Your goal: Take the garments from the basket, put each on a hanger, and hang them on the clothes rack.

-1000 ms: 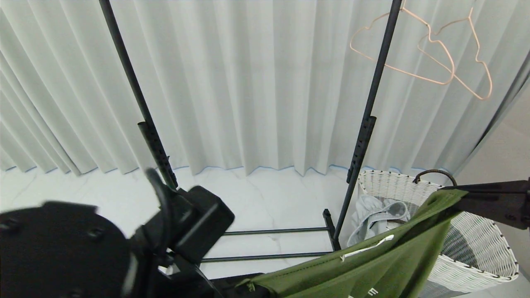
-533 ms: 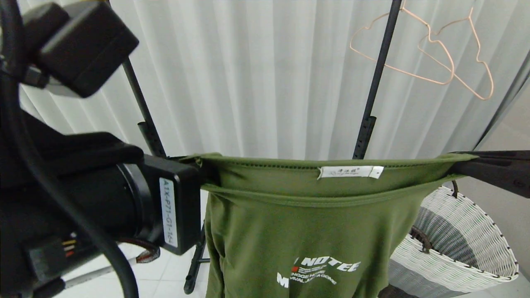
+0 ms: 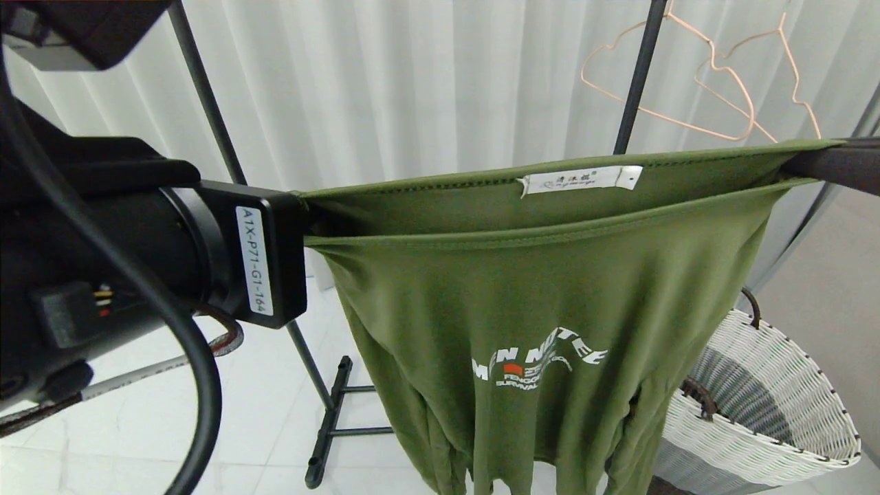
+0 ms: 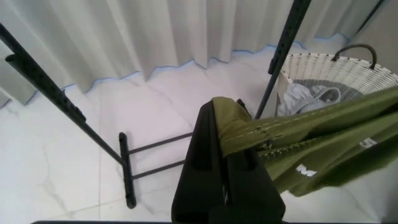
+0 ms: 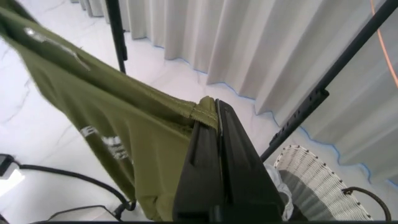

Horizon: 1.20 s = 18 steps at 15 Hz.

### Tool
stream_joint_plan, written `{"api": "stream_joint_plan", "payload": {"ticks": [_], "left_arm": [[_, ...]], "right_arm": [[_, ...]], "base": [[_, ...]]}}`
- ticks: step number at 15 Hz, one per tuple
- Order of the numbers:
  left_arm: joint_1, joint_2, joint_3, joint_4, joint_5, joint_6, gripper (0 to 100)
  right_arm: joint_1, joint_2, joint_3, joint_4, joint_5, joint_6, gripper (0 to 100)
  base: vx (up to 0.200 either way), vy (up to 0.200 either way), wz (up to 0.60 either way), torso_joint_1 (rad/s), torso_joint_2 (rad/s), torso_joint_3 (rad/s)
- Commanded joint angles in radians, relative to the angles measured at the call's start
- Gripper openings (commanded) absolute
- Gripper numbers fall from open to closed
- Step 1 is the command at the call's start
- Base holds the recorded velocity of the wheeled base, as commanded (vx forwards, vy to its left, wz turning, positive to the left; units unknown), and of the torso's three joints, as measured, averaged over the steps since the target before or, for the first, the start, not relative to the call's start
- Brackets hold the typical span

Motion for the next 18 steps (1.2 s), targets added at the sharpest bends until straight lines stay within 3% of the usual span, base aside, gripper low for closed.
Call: {"api": "stream_joint_plan", "payload": {"ticks": [1,5,9,12,16,18], "left_arm": [[-0.008,-0.014,0.028,0.0,0.0,-0.002,0],[-0.013,-0.016,0.042,-0.012,0.01,-0.014,0],[-0.011,0.007,-0.004,-0.124,0.006,0.024,0],[-0.037,0.044,0.004,-0.189,0.004,0.032,0],[-0.031,0.078,0.001,-0.206,0.003,0.033,0],[-0.028,0.073,0.007,-0.206,0.003,0.037,0]], "right_arm": [[-0.011,0.022,-0.007,-0.001,-0.001,-0.001,0],[-0.015,0.008,-0.01,0.024,-0.001,-0.017,0],[0.011,-0.067,-0.074,0.248,0.042,-0.022,0],[0.123,-0.11,-0.062,0.391,0.111,-0.011,0],[0.374,-0.095,-0.019,0.401,0.122,0.067,0],[0.411,-0.092,-0.016,0.4,0.122,0.076,0]], "base": [[0.0,0.0,0.0,0.0,0.0,0.0],[0.0,0.0,0.0,0.0,0.0,0.0],[0.0,0.0,0.0,0.0,0.0,0.0],[0.0,0.0,0.0,0.0,0.0,0.0],[0.0,0.0,0.0,0.0,0.0,0.0],[0.0,0.0,0.0,0.0,0.0,0.0]]}}
